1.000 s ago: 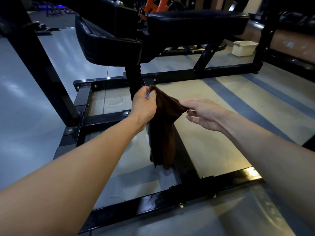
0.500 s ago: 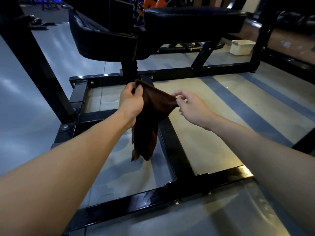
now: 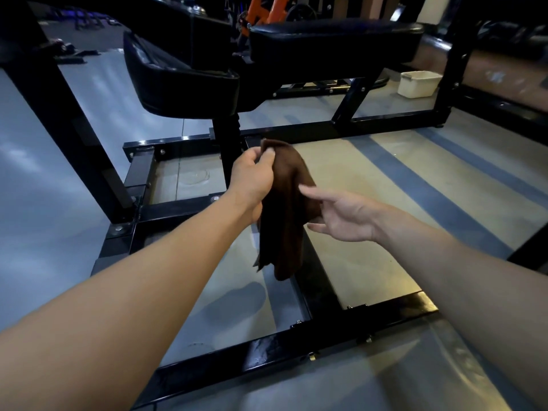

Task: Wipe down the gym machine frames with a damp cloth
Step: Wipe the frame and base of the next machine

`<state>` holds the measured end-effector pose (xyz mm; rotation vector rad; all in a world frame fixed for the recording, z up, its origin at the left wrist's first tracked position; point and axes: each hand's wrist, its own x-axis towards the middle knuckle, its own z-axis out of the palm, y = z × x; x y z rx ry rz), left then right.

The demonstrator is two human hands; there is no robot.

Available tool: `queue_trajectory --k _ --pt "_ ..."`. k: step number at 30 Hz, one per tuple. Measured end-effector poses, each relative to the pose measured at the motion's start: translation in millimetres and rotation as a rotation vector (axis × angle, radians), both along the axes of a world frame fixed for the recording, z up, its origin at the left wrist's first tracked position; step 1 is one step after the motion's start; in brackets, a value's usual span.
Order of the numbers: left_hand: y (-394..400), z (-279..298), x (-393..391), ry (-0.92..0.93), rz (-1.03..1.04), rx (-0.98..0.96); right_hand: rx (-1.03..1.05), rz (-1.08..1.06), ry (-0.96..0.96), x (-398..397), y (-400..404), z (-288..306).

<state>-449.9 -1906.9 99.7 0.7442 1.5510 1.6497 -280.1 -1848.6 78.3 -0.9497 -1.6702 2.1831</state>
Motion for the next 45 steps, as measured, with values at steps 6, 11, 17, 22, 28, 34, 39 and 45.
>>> queue_trajectory --k 6,11,17,22,28,34,39,45 --pt "-2.3 -3.6 -20.0 -0.433 0.194 -0.096 0.095 -0.214 0.087 -3.8 9.3 11.8" --pt "-22.8 -10.1 -11.2 -0.391 -0.256 -0.228 0.08 -0.381 0.186 -17.7 7.7 18.9" --pt "-20.5 -39.5 -1.2 -0.299 -0.453 -0.326 -0.152 -0.505 0.207 -15.4 15.8 22.6" --pt "-20.0 -35.8 4.9 -0.352 -0.454 -0.24 -0.321 -0.591 0.208 0.9 23.4 27.2" --pt "-9.3 -36.4 10.4 -0.395 -0.277 -0.211 -0.33 -0.363 -0.173 1.6 2.7 -5.7" --pt "-5.6 -40.1 -4.5 -0.373 -0.161 -0.219 -0.189 -0.452 -0.18 -11.3 4.0 -10.2" --pt "-6.5 -49.7 -10.7 -0.169 -0.075 -0.323 0.235 -0.627 -0.205 -3.2 17.8 -19.0" --pt "-9.5 -45.0 -5.5 -0.264 -0.181 -0.277 0.333 -0.59 -0.203 -6.7 21.0 -25.2"
